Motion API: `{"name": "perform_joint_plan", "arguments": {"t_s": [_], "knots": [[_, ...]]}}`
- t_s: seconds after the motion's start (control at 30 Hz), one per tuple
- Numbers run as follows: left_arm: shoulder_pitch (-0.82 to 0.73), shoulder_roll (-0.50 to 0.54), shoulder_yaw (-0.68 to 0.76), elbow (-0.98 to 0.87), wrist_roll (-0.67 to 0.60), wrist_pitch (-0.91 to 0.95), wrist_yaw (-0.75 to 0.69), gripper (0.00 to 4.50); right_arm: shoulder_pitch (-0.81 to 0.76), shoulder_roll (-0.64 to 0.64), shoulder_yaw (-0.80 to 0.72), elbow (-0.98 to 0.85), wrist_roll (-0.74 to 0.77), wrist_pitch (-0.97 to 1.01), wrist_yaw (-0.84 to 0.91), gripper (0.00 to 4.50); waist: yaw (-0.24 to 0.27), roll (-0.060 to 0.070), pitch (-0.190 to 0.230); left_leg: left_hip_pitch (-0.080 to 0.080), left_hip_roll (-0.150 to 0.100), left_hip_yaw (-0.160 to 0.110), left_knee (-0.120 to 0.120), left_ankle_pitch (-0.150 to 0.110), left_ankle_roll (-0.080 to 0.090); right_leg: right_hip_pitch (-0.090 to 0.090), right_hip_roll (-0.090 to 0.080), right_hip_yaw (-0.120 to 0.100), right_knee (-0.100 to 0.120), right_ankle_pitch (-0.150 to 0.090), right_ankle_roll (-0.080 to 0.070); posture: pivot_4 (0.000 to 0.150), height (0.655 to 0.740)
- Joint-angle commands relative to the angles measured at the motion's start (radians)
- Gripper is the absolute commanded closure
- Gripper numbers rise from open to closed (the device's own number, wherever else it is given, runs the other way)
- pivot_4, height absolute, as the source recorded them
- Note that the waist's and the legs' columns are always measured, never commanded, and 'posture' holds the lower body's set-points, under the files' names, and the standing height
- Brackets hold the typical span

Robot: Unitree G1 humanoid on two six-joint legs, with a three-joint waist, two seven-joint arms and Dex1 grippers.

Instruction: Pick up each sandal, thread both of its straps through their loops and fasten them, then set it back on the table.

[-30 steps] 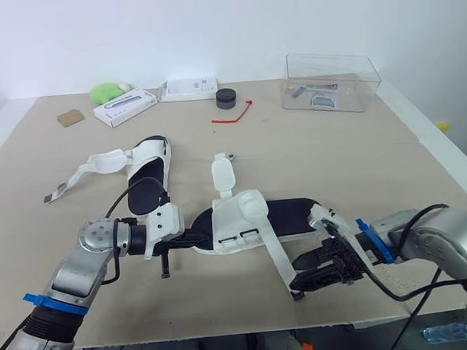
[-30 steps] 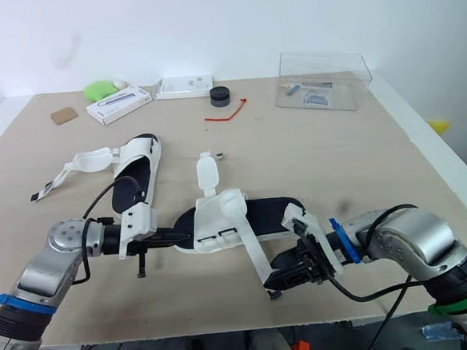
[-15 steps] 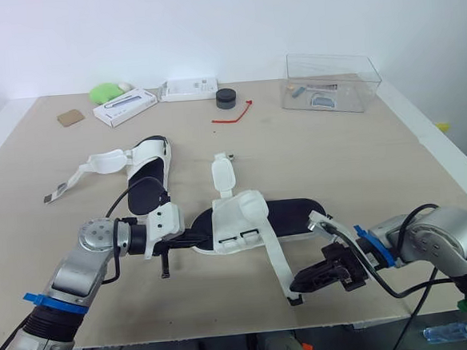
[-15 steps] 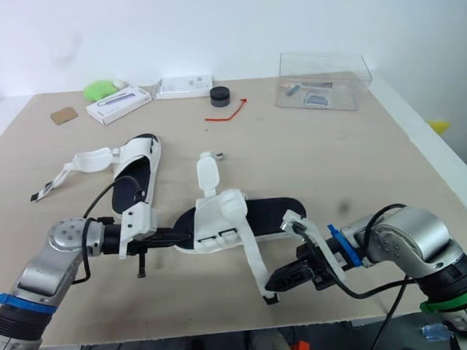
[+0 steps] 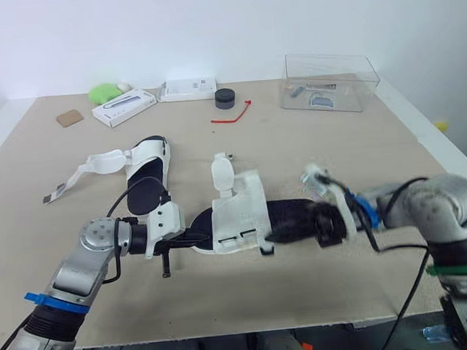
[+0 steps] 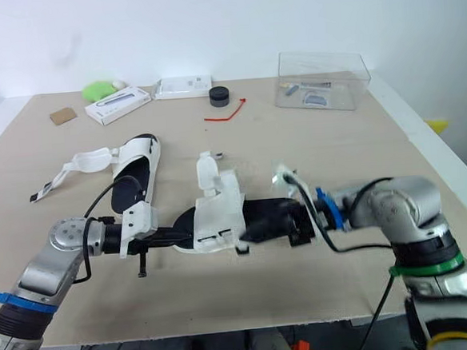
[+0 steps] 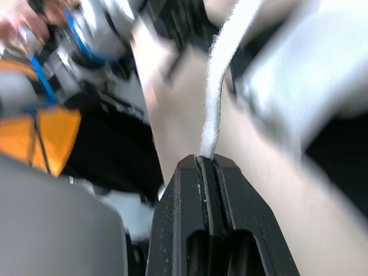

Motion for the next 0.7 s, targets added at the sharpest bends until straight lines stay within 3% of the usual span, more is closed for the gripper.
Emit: {"name": "perform_joint_plan", "arguments": {"t_s": [0.03,0.27,0.7], "knots": [[-0.016,-0.004,0.005,-0.005,-0.001,-0.006,0.004,4.50,-0.123,0.069,-0.087,0.095,0.018,0.079,-0.088,4.45,0.001,0.000,0.000,-0.001,0.000,0.000,0.000,0.000,0.000,0.000,0.000,0.000,0.000,0.000,0.000,0.150,0.7261],[-0.015,-0.011,0.001,-0.004,0.006,-0.012,0.011,4.50,-0.197,0.143,-0.062,0.236,-0.077,0.124,-0.200,4.45,0.001,0.000,0.000,-0.003,-0.001,0.000,0.000,-0.001,0.001,-0.001,-0.002,-0.001,-0.001,0.001,-0.002,0.150,0.7261],[0.000,-0.012,-0.004,-0.018,0.020,-0.017,0.035,4.50,-0.214,0.087,0.053,0.325,0.074,0.127,-0.268,4.45,0.000,0.000,0.000,-0.003,0.000,0.000,0.000,-0.002,0.002,-0.002,-0.002,0.000,-0.001,0.000,-0.001,0.150,0.7261]]}}
